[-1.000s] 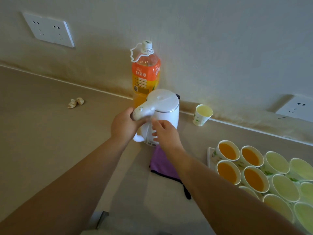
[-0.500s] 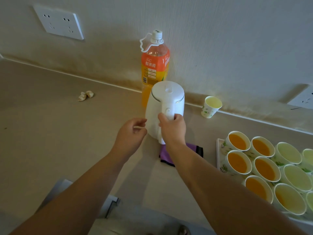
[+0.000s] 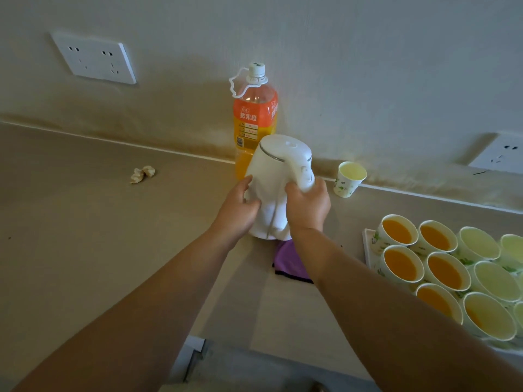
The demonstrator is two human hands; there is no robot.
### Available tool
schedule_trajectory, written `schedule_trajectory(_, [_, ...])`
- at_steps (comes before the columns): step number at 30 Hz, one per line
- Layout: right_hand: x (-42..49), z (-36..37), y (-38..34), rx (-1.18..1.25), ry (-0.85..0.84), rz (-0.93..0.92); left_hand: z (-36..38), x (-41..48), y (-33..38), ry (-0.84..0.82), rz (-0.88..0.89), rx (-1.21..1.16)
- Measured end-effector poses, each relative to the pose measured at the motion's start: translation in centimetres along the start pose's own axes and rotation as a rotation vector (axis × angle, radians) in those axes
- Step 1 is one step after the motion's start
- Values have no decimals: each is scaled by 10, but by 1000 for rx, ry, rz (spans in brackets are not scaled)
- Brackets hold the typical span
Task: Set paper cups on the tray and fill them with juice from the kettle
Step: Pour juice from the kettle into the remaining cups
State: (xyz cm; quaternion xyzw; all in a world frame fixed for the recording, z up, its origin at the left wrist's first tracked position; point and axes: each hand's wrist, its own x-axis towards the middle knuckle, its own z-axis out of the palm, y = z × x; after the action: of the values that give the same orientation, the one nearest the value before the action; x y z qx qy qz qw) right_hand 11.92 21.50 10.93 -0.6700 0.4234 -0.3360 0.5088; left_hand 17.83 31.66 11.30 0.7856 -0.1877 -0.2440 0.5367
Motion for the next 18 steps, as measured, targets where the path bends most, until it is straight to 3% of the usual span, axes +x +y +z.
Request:
schedule_trajectory(7, [-1,-45,-31,60,-45,-89,-3,-3,24,148,176,-25])
schedule_trajectory(11, [-1,-87,-51,60,-146,-156,1,-12,49,157,298,-84])
schedule_trajectory(18, [12,-166,-68,144,-174,-218,48,-49,95,161,428,-126])
